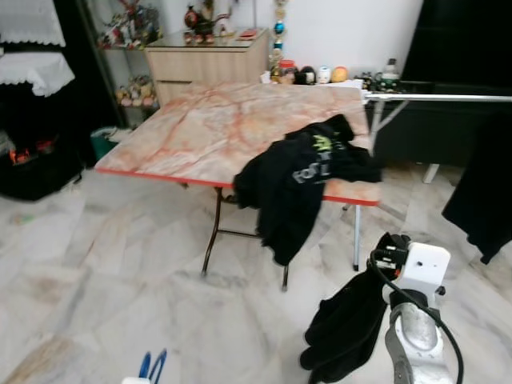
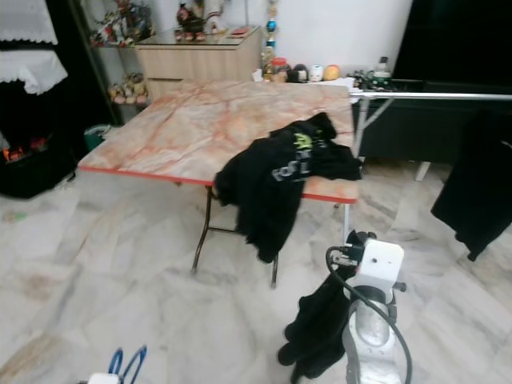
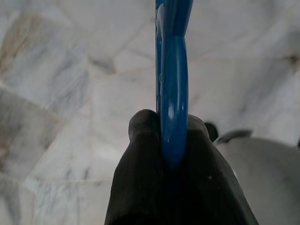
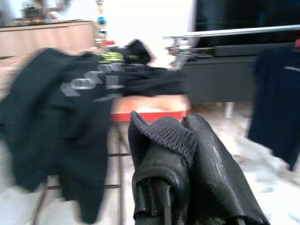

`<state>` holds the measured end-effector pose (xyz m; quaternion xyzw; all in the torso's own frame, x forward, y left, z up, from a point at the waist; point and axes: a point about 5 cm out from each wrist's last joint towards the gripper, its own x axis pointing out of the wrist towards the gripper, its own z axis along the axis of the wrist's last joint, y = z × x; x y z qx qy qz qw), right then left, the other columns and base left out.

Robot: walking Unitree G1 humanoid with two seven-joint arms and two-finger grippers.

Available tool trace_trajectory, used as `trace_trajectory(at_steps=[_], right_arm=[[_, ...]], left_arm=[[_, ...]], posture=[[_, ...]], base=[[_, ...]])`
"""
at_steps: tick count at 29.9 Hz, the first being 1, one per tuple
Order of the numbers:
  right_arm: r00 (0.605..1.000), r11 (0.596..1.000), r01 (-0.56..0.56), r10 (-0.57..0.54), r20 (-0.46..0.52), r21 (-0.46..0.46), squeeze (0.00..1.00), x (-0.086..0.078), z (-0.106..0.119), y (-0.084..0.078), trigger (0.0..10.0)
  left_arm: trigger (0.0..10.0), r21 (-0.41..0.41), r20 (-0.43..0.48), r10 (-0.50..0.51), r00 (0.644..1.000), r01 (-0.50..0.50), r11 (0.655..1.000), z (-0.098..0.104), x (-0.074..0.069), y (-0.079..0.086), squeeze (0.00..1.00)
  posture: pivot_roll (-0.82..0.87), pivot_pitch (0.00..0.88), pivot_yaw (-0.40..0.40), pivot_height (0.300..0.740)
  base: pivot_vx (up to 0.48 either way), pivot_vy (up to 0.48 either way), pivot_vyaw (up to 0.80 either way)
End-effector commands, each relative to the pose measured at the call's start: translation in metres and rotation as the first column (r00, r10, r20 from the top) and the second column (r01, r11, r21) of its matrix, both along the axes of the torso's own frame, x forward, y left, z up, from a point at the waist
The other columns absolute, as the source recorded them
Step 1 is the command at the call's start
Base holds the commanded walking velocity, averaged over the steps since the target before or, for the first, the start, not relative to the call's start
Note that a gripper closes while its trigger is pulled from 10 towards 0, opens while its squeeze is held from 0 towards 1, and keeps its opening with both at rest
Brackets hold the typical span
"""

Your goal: Hang hanger

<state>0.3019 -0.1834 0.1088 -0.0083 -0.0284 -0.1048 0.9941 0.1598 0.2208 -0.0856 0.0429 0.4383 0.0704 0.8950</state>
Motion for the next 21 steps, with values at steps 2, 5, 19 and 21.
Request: trace_trajectory(at_steps=[2, 5, 19, 21], right_arm=[[0.998, 1.000, 0.011, -0.010, 0.054, -0.025, 0.00, 0.004, 0.012, -0.004, 10.0], [0.998, 0.999, 0.016, -0.014, 0.061, -0.031, 0.00, 0.006, 0.014, -0.004, 10.0], [0.996, 0.998, 0.019, -0.013, 0.090, -0.067, 0.00, 0.014, 0.023, -0.005, 10.0], [0.996, 0.995, 0.007, 0.002, 0.091, -0.096, 0.00, 0.017, 0.025, -0.003, 10.0]], left_arm=[[10.0, -0.017, -0.011, 0.020, 1.000, -0.020, 1.000, -0.001, -0.002, 0.000, 0.00], [10.0, -0.003, -0.011, 0.033, 0.999, -0.033, 0.999, 0.000, -0.001, 0.003, 0.00], [10.0, -0.007, 0.024, 0.102, 0.995, -0.102, 0.995, 0.004, 0.004, 0.014, 0.00], [10.0, -0.010, 0.024, 0.103, 0.994, -0.103, 0.995, 0.004, 0.004, 0.012, 0.00]], posture=[[0.03, 0.000, 0.058, 0.740], [0.03, 0.000, 0.058, 0.740], [0.04, 0.000, 0.049, 0.740], [0.04, 0.000, 0.051, 0.740]], base=[[0.000, 0.000, 0.00], [0.000, 0.000, 0.00], [0.283, 0.000, 0.00], [0.431, 0.000, 0.00]])
